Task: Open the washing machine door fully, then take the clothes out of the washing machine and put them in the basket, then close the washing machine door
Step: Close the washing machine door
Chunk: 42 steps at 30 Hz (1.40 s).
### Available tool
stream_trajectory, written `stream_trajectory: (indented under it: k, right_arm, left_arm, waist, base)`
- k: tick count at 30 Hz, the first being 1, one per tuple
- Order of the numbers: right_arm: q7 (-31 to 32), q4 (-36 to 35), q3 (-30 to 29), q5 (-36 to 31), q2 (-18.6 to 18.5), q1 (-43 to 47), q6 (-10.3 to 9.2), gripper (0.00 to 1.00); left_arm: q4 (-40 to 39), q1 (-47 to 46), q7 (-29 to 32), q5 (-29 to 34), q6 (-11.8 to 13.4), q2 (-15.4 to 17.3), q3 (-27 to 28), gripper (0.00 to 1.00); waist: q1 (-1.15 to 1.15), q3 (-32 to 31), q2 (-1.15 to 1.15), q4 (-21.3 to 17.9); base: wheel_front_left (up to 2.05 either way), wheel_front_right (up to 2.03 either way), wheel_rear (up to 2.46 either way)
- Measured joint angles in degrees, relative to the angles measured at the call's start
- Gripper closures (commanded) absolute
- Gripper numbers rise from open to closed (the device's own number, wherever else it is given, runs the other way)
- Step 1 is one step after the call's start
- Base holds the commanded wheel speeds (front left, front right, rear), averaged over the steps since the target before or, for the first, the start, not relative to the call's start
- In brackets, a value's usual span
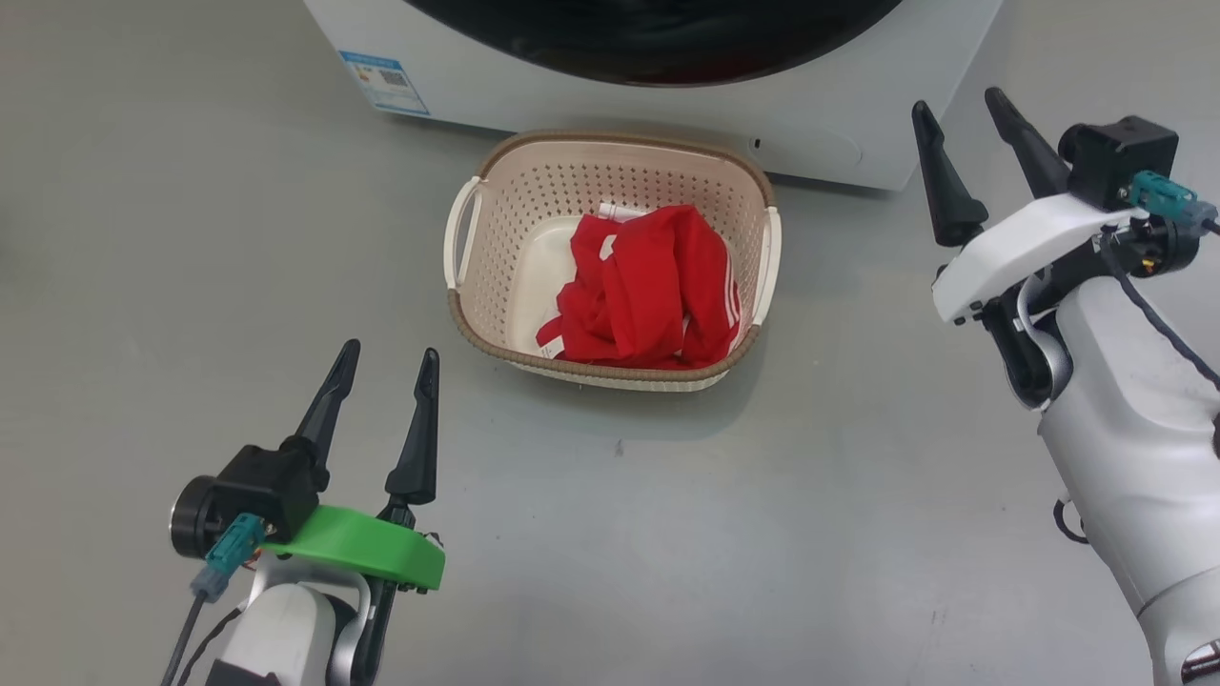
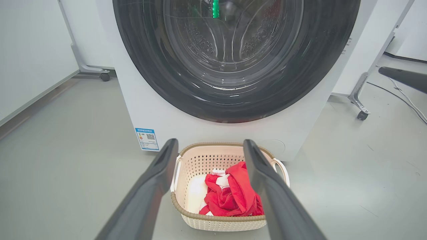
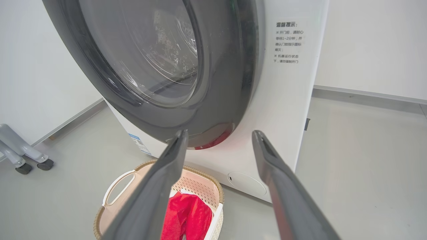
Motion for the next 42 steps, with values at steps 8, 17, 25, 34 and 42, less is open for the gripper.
stream_trajectory:
  k: [8, 17, 25, 34, 42]
  right_arm:
    - [0.0, -5.6, -6.1, 1.3, 0.0, 7.6, -0.29, 0.0]
    - [0.0, -11.7, -11.5, 0.6, 0.9, 18.2, -1.96, 0.0]
    - [0.0, -17.0, -15.0, -2.1, 1.6, 23.3, -3.8, 0.0]
    - [0.0, -20.6, -16.3, -5.2, 4.0, 30.5, -4.46, 0.0]
    - [0.0, -22.9, -17.0, -7.6, 4.5, 34.6, -4.83, 0.0]
  left_arm:
    - [1.5, 3.5, 0.0, 2.2, 0.6, 0.0, 2.6, 0.0]
    - [1.3, 5.2, 0.0, 3.2, 0.7, 0.1, 5.6, 0.0]
    - [0.5, 7.0, 0.0, 3.6, 0.7, 0.1, 7.0, 0.0]
    - [0.2, 9.2, 0.0, 4.7, 0.7, 0.2, 8.9, 0.0]
    - [-0.9, 10.5, 0.0, 4.7, 0.7, 0.2, 9.5, 0.0]
  waist:
    - [0.0, -4.3, 0.0, -4.0]
    - [0.0, -9.0, 0.0, -8.6]
    - [0.0, -11.8, 0.0, -11.3]
    - [0.0, -14.8, 0.0, -12.8]
    - [0.0, -16.6, 0.0, -13.4]
  base:
    - [0.0, 0.0, 0.0]
    - [0.0, 0.0, 0.0]
    - [0.0, 0.0, 0.0]
    - [0.0, 0.0, 0.0]
    - [0.0, 0.0, 0.0]
